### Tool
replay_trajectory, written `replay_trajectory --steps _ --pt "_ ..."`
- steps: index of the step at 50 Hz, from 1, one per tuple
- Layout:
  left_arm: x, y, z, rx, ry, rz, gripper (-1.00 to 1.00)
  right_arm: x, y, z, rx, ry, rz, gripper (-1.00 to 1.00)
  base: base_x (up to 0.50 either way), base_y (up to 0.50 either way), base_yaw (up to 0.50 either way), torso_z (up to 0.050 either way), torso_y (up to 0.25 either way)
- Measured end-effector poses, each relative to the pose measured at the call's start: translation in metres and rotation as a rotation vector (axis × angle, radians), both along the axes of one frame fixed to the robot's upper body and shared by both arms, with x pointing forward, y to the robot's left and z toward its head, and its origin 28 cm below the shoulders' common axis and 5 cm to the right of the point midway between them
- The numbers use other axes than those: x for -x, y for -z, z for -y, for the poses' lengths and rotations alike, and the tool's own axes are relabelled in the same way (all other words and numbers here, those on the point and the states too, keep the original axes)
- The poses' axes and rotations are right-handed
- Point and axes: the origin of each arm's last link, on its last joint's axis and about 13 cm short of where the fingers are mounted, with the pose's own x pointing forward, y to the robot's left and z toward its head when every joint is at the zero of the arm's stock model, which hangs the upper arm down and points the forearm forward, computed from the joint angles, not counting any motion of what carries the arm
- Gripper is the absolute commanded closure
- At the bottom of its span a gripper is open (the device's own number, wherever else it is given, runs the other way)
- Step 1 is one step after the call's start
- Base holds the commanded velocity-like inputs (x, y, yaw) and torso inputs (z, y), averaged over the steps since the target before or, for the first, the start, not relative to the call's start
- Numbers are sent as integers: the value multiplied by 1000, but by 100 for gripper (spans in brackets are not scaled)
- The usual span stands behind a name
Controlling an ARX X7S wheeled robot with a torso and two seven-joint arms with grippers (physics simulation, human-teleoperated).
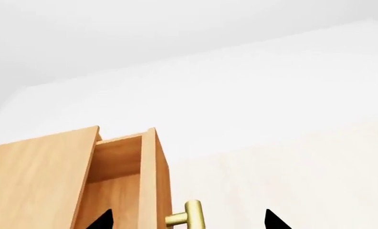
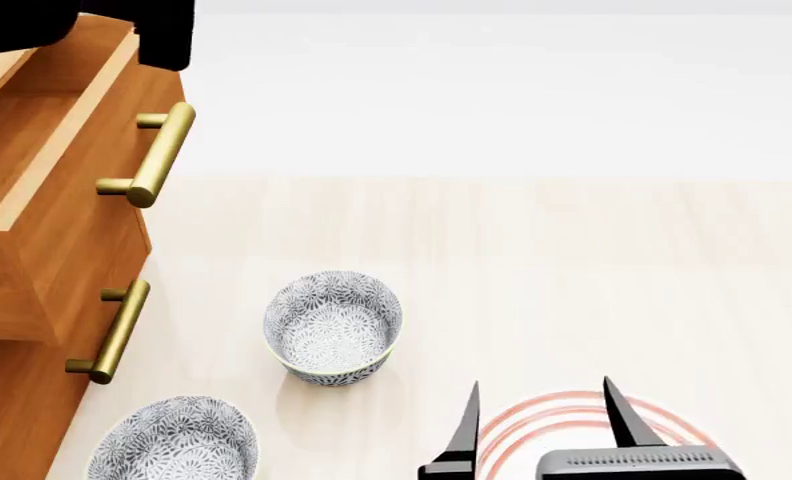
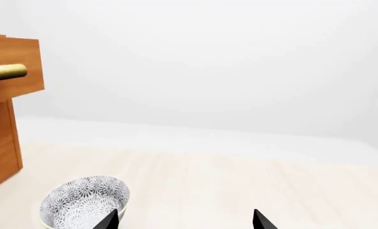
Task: Open the top drawer of the cabinet.
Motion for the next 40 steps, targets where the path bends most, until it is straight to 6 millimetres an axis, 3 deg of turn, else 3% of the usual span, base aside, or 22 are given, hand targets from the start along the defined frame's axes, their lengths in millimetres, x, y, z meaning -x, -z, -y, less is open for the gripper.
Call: replay_trajectory --steps 40 --pt "-22 45 -17 88 -33 -98 -100 0 5 0 11 8 -9 -100 0 0 0 0 0"
